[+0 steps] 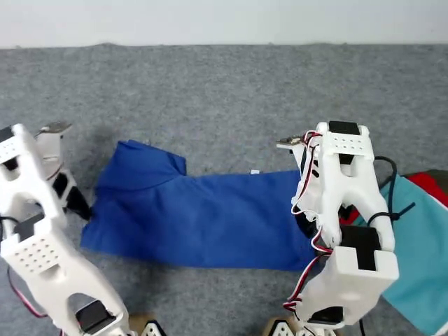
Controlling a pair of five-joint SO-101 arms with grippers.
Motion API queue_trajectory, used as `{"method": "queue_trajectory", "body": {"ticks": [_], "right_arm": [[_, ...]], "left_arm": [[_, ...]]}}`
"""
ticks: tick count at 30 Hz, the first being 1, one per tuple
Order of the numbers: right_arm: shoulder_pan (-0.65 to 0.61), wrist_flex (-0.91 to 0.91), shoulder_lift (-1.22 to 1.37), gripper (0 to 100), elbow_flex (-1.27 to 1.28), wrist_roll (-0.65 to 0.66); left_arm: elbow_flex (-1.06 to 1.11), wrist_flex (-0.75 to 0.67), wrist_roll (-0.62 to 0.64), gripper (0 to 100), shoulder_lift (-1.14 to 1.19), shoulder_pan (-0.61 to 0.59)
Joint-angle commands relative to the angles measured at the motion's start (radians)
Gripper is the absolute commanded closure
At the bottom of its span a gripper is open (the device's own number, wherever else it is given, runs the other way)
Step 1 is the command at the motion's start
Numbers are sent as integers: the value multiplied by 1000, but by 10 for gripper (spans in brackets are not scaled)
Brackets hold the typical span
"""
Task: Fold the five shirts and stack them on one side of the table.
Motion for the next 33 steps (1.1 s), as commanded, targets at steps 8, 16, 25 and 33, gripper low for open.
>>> {"method": "queue_trajectory", "body": {"ticks": [8,16,25,33], "right_arm": [[1,36,-35,647,-31,-17],[4,36,-35,647,-29,-15],[-18,35,41,647,-35,-21],[-19,36,64,647,-35,-21]], "left_arm": [[128,23,-114,785,-17,-193],[99,23,-129,785,-115,-259],[-240,18,334,783,-285,-44],[-432,-170,683,783,-153,281]]}}
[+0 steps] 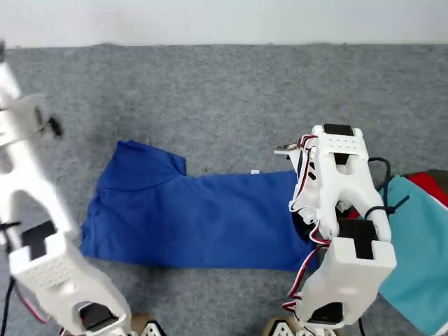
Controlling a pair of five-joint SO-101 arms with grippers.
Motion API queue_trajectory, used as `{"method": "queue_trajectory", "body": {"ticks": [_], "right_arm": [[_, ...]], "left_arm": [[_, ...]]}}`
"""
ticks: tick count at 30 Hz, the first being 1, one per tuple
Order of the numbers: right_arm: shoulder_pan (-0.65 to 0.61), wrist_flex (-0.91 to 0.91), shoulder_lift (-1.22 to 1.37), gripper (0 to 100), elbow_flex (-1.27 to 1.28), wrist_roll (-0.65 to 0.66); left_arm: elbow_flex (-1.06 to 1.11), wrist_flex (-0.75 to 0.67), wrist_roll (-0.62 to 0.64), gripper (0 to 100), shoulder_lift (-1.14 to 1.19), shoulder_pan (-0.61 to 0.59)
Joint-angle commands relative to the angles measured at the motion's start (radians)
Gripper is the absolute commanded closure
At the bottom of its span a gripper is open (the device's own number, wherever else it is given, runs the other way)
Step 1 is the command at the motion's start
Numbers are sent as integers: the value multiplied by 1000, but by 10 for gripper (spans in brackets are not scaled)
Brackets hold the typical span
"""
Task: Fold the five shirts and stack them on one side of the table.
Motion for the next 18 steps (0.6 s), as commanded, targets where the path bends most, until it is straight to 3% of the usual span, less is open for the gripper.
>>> {"method": "queue_trajectory", "body": {"ticks": [1,6,18], "right_arm": [[-2,36,-13,647,-35,-11],[-1,38,-50,647,-35,-37],[-8,35,-87,647,-35,-81]], "left_arm": [[-42,-91,100,783,78,120],[-48,-153,181,784,247,164],[-48,-273,183,786,397,196]]}}
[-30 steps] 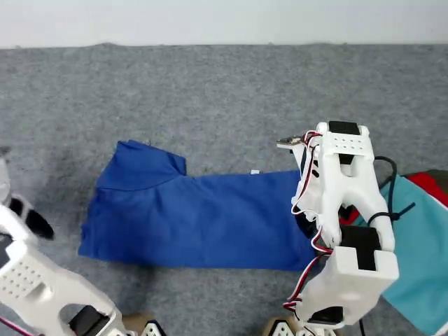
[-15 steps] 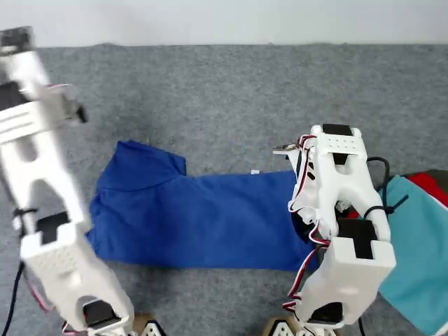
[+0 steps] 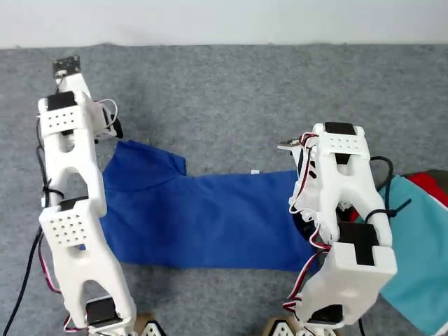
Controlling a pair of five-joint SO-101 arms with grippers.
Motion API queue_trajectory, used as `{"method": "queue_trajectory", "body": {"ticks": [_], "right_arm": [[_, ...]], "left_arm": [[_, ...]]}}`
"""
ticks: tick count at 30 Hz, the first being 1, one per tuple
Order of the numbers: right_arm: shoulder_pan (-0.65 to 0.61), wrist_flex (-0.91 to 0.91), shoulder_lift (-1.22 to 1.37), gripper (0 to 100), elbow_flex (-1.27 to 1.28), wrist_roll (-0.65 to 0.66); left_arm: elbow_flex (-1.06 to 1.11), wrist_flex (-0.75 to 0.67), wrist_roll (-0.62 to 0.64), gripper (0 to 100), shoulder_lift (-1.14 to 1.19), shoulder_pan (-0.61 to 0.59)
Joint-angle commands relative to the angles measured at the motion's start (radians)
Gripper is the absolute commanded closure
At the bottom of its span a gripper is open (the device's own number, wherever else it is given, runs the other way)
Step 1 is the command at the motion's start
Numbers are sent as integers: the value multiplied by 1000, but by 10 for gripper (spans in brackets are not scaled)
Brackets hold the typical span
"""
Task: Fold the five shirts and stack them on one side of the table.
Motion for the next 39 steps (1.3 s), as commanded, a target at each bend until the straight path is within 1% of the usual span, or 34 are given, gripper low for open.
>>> {"method": "queue_trajectory", "body": {"ticks": [1,5,7,12,18,23,32,34,39], "right_arm": [[-8,35,-42,647,-35,-9],[-8,35,-48,647,-35,-9],[-5,35,-48,647,-35,-9],[-7,35,-48,647,-35,-9],[-8,35,-47,647,-35,-9],[-8,35,-47,647,-35,-9],[-8,35,-44,647,-35,-9],[-8,35,-44,647,-35,-9],[-10,35,-42,647,-35,-9]], "left_arm": [[-35,-43,9,786,15,28],[-35,-106,11,787,60,32],[-35,-114,11,797,83,32],[-56,-138,11,890,107,34],[-114,-127,11,986,147,44],[-134,-94,11,987,153,44],[-140,-87,11,985,144,44],[-176,-43,8,975,133,48],[-309,126,6,882,129,63]]}}
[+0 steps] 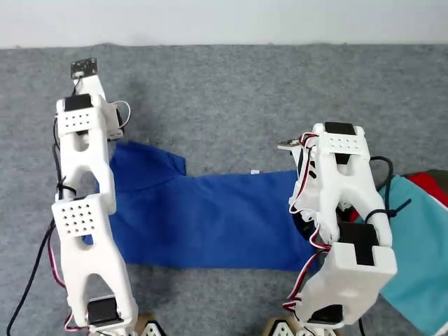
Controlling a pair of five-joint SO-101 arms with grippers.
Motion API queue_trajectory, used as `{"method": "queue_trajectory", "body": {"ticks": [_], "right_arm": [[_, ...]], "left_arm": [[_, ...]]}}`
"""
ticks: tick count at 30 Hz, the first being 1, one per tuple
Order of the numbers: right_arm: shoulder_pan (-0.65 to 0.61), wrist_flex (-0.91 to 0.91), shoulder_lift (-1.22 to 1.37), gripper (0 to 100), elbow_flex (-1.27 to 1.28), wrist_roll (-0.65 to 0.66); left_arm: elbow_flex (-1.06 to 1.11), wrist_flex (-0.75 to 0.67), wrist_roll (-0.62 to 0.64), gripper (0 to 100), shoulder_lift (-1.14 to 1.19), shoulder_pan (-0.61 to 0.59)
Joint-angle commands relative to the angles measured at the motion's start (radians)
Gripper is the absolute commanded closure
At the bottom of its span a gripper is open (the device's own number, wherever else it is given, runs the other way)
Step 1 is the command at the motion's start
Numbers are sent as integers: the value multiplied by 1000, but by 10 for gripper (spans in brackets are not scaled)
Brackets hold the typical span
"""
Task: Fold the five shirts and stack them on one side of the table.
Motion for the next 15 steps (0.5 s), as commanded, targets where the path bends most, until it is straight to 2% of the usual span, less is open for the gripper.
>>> {"method": "queue_trajectory", "body": {"ticks": [1,7,13,15], "right_arm": [[-10,35,-42,647,-35,-9],[-10,35,-42,647,-35,-9],[-10,35,-42,647,-35,-9],[-10,35,-42,647,-35,-11]], "left_arm": [[-99,100,3,871,-29,18],[-107,106,2,866,64,31],[-136,51,6,868,114,26],[-140,51,3,892,115,32]]}}
